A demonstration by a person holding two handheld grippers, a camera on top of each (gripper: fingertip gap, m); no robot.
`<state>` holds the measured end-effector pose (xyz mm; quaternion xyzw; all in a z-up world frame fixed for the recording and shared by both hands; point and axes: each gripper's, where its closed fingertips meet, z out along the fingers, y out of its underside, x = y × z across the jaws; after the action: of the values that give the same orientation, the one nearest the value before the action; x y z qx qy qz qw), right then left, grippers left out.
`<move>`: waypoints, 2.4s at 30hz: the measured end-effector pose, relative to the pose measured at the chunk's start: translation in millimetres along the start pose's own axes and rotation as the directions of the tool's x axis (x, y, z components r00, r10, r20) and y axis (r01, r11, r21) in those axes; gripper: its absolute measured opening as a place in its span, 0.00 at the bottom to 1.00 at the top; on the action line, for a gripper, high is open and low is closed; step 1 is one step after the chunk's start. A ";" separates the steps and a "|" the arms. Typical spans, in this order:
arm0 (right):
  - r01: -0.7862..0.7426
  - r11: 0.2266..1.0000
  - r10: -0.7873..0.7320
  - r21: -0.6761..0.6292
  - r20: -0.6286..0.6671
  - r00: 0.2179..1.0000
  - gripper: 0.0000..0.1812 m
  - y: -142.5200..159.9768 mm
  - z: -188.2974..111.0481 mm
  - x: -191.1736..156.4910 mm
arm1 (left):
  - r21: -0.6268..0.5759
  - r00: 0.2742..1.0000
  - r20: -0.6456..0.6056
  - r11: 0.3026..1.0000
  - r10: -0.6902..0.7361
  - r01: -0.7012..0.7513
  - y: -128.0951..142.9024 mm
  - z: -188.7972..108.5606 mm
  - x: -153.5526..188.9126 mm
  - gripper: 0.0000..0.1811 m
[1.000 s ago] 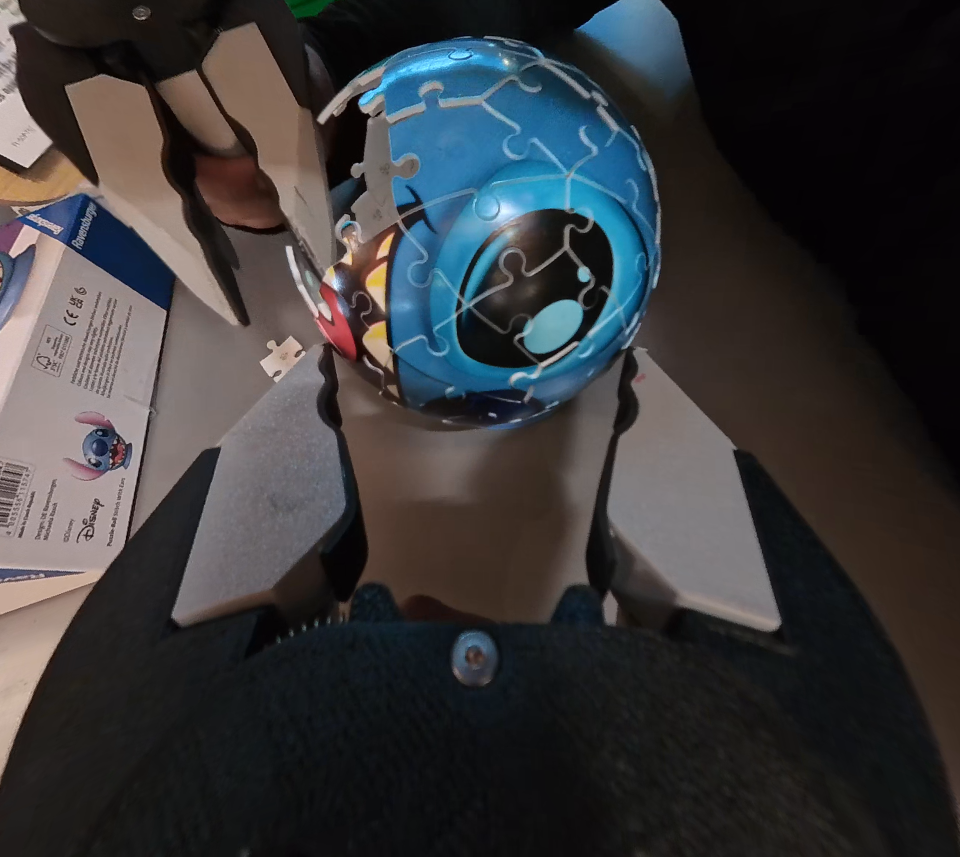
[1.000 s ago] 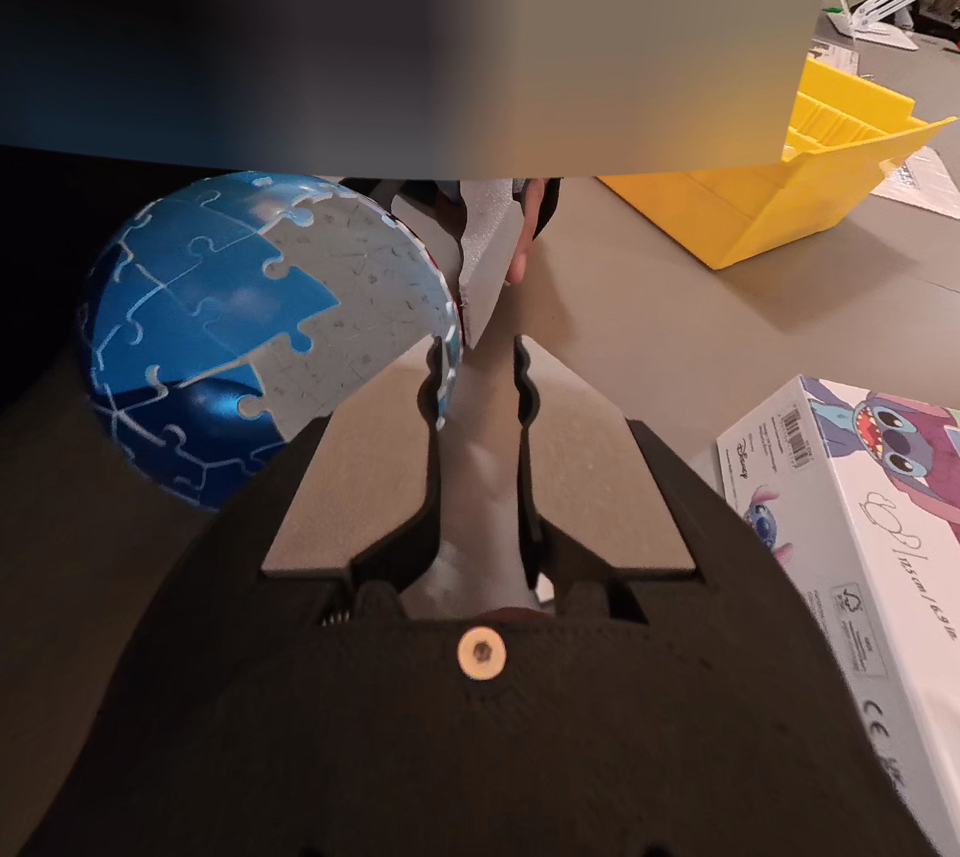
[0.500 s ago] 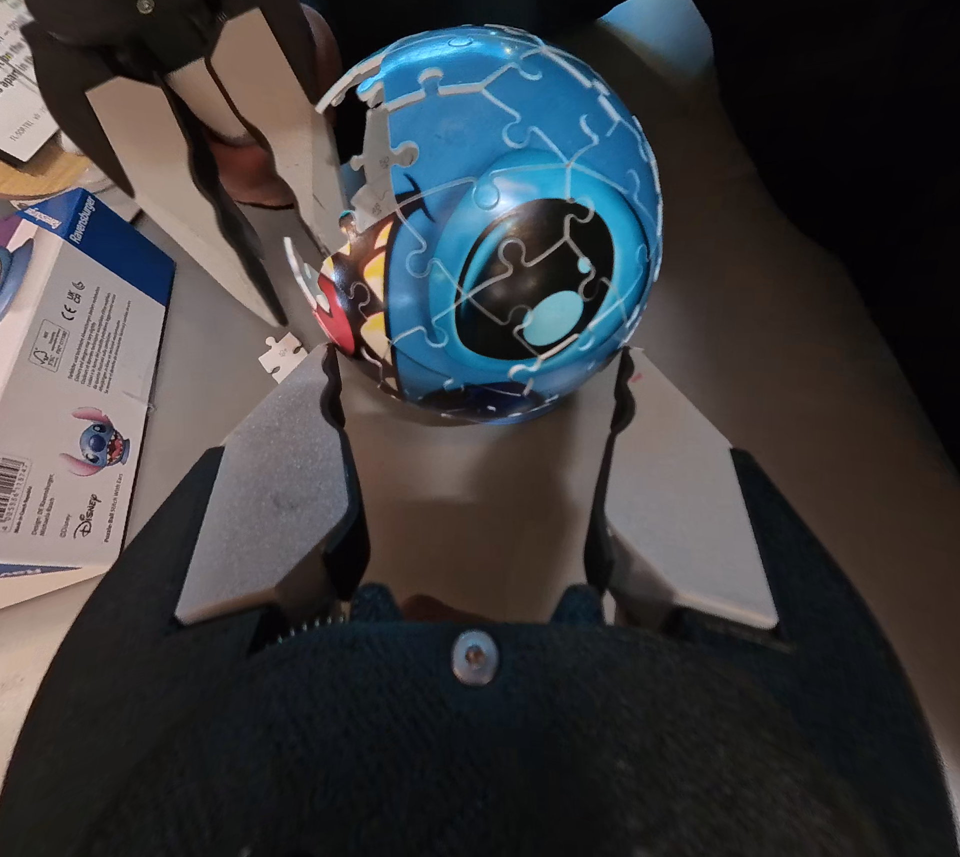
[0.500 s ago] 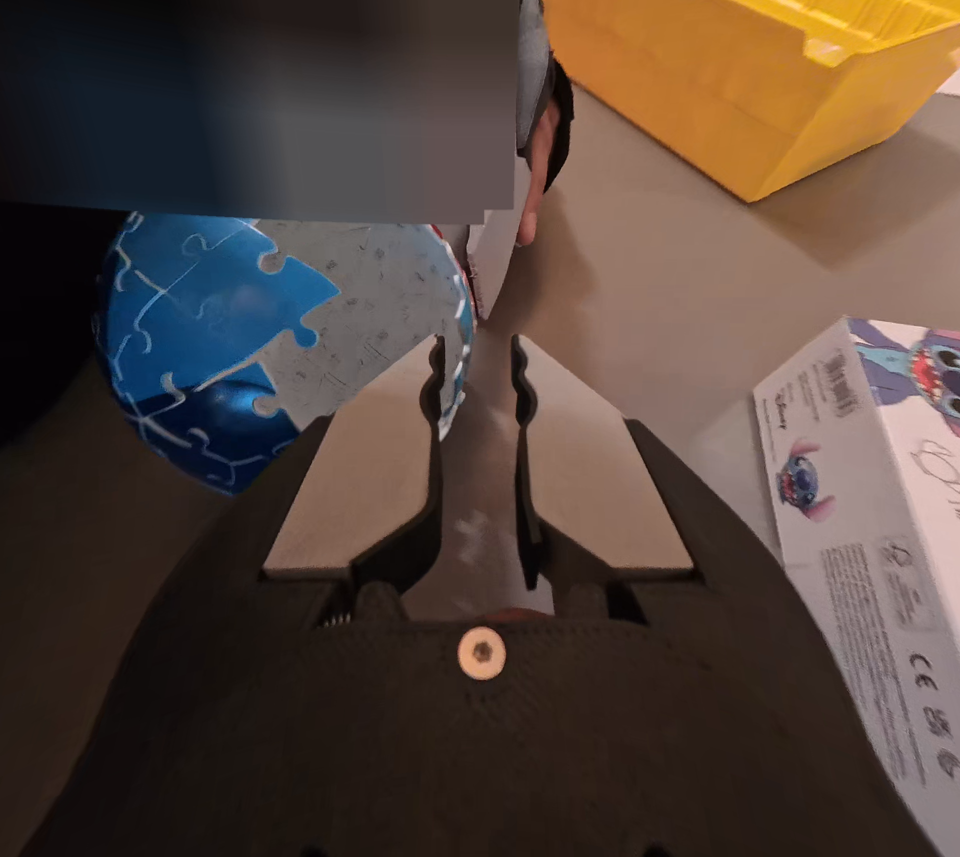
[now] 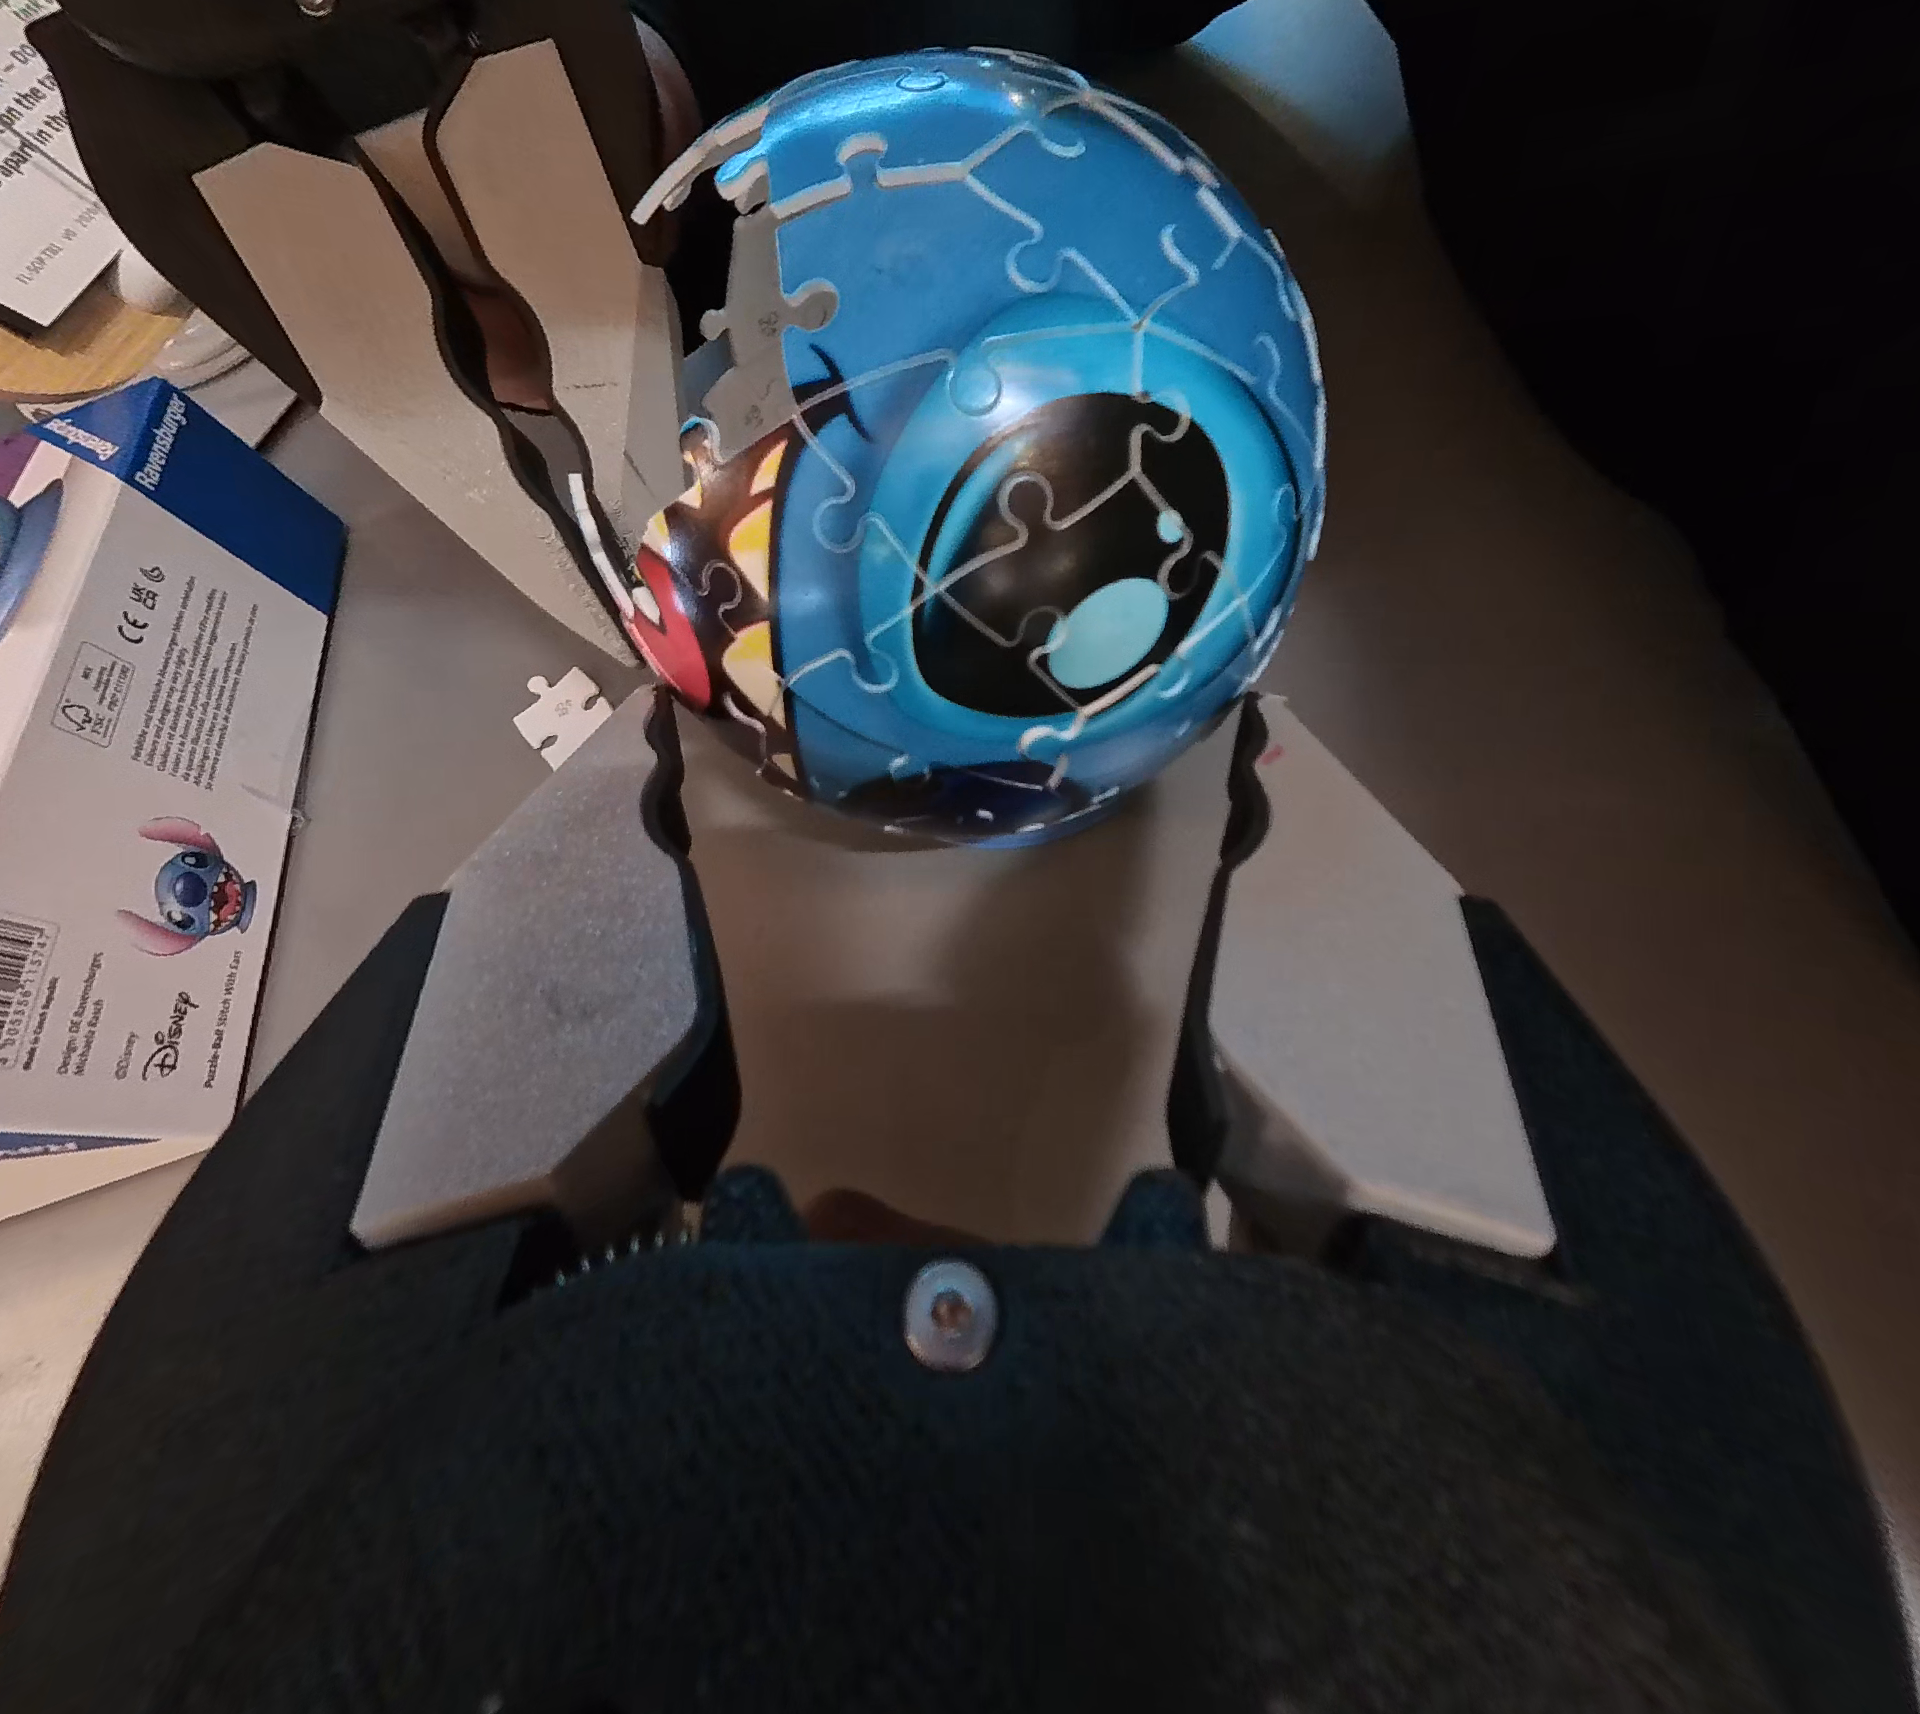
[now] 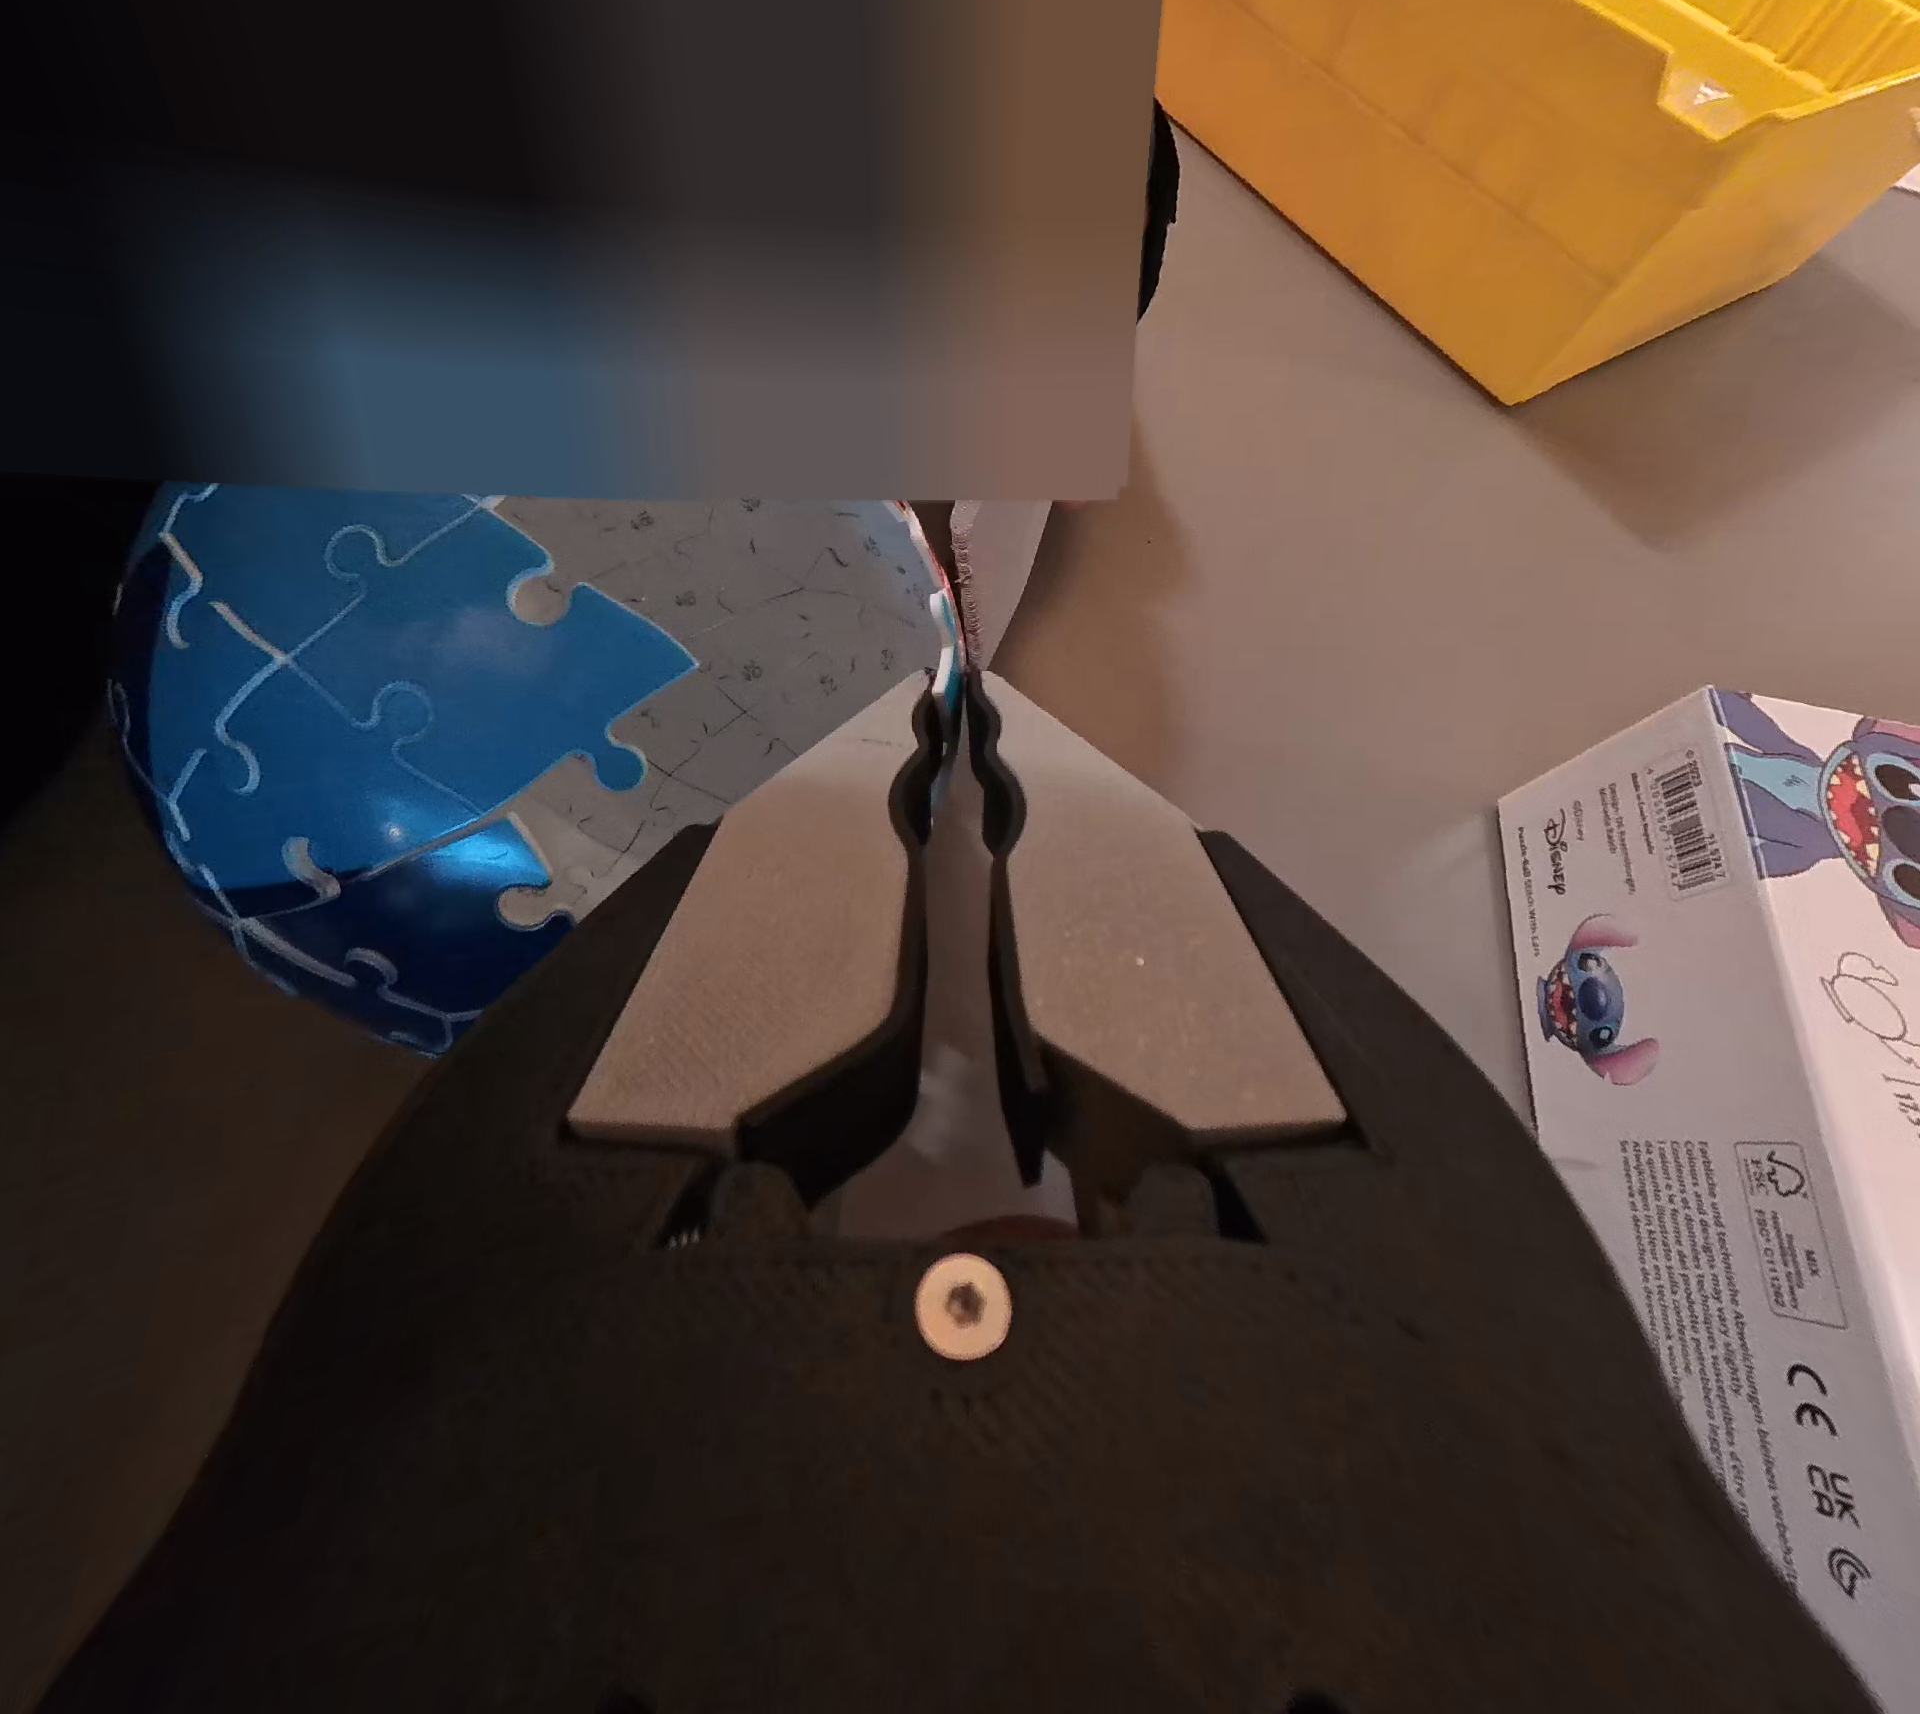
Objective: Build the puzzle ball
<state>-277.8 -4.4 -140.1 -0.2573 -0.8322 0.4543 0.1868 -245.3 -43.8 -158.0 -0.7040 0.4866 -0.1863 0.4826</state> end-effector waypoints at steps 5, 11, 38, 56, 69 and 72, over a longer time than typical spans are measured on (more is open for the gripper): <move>0.011 1.000 -0.011 -0.003 -0.009 1.000 0.00 -0.2 0.2 0.0 | -0.003 1.000 0.002 1.000 0.001 -0.001 -0.1 0.0 0.2 0.57; 0.018 1.000 -0.018 0.002 -0.006 1.000 0.00 0.1 0.8 -0.3 | -0.002 1.000 0.001 1.000 0.000 0.000 -0.4 0.6 0.3 0.58; -0.036 0.998 0.034 0.060 0.023 0.999 0.02 -4.8 -1.8 1.6 | -0.003 1.000 0.010 1.000 -0.010 0.010 -0.2 -0.2 -2.7 0.56; -0.064 0.996 0.062 0.061 0.041 0.997 0.00 -1.9 1.5 0.0 | -0.011 1.000 0.001 1.000 -0.011 0.011 -0.4 1.8 -0.4 0.58; -0.109 0.989 0.102 0.100 0.078 0.992 0.00 -6.0 -2.7 -0.3 | -0.005 1.000 0.009 1.000 -0.002 0.002 -1.4 0.5 -0.9 0.57; -0.109 0.989 0.101 0.103 0.074 0.992 0.00 -6.7 -2.7 0.2 | -0.006 1.000 0.009 1.000 -0.001 0.001 -1.6 0.5 -0.7 0.57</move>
<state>-278.2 -5.5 -133.0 -0.2745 -0.7980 0.5159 0.1473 -244.4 -42.8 -156.8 -0.7064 0.4848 -0.1820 0.4826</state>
